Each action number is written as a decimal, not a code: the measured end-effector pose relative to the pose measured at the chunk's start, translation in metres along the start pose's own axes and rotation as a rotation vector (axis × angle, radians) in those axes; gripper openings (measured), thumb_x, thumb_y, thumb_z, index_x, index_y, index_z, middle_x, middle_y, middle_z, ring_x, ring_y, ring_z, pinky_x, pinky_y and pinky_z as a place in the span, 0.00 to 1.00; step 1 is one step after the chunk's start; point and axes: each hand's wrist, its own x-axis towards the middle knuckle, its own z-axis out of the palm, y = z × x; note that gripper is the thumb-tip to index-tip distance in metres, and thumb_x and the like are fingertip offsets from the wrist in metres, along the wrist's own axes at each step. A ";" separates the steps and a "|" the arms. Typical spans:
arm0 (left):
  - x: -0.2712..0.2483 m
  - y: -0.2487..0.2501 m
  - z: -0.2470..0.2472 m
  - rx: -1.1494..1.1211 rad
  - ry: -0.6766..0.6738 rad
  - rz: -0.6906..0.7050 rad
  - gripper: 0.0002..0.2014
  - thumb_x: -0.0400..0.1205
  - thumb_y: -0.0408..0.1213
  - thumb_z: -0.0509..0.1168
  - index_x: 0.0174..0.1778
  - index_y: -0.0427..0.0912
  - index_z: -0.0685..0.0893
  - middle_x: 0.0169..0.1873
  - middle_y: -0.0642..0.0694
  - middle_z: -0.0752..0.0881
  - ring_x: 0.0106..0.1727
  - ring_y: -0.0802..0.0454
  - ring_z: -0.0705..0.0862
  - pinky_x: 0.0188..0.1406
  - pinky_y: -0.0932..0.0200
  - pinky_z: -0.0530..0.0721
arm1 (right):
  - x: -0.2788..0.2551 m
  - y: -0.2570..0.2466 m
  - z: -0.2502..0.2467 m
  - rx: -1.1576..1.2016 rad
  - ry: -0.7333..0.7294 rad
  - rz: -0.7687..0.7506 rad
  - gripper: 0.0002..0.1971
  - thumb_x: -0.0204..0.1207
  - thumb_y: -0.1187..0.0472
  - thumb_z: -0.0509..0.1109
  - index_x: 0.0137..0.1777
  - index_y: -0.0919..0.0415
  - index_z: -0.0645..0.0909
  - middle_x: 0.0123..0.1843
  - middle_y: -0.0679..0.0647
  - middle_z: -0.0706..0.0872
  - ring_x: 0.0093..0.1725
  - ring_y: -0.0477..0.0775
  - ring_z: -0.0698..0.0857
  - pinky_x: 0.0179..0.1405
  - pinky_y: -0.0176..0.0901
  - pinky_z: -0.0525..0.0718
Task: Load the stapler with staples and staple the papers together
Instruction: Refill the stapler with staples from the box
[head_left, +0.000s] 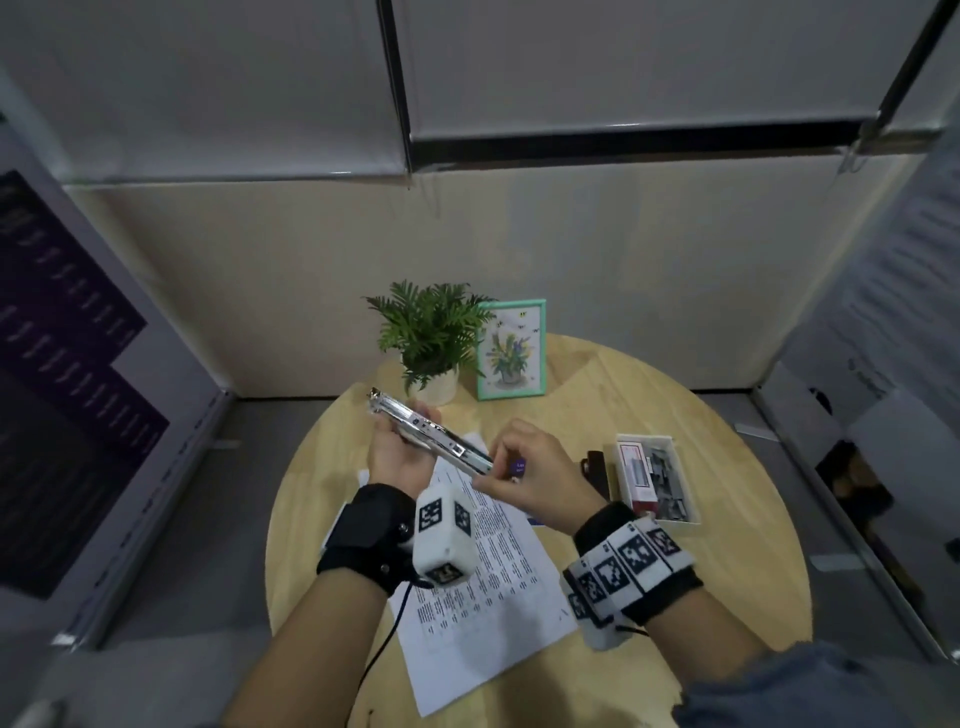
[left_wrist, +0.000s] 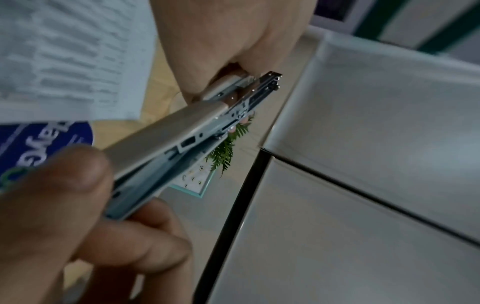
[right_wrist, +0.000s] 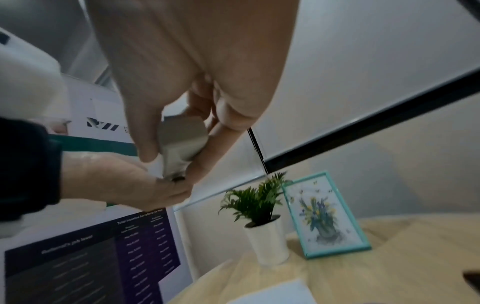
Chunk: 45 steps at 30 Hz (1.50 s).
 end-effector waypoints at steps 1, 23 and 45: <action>0.000 0.001 0.000 -0.021 -0.006 0.009 0.23 0.85 0.55 0.50 0.38 0.40 0.78 0.23 0.48 0.84 0.33 0.54 0.80 0.33 0.61 0.88 | -0.003 0.003 0.007 0.016 0.007 -0.002 0.13 0.66 0.63 0.79 0.32 0.68 0.77 0.41 0.56 0.78 0.35 0.43 0.77 0.39 0.33 0.79; -0.019 -0.074 0.007 0.815 -0.157 0.067 0.11 0.87 0.49 0.50 0.49 0.45 0.66 0.38 0.46 0.76 0.29 0.54 0.74 0.30 0.60 0.80 | -0.020 0.136 -0.053 -0.456 0.301 0.778 0.13 0.82 0.59 0.57 0.50 0.67 0.79 0.46 0.65 0.85 0.50 0.65 0.85 0.43 0.51 0.79; -0.028 -0.108 -0.019 0.968 -0.106 -0.144 0.05 0.86 0.38 0.54 0.46 0.43 0.71 0.38 0.44 0.80 0.26 0.51 0.75 0.24 0.60 0.77 | -0.023 0.222 -0.105 -0.975 -0.100 0.714 0.14 0.80 0.69 0.59 0.65 0.68 0.73 0.62 0.64 0.78 0.55 0.67 0.85 0.46 0.53 0.81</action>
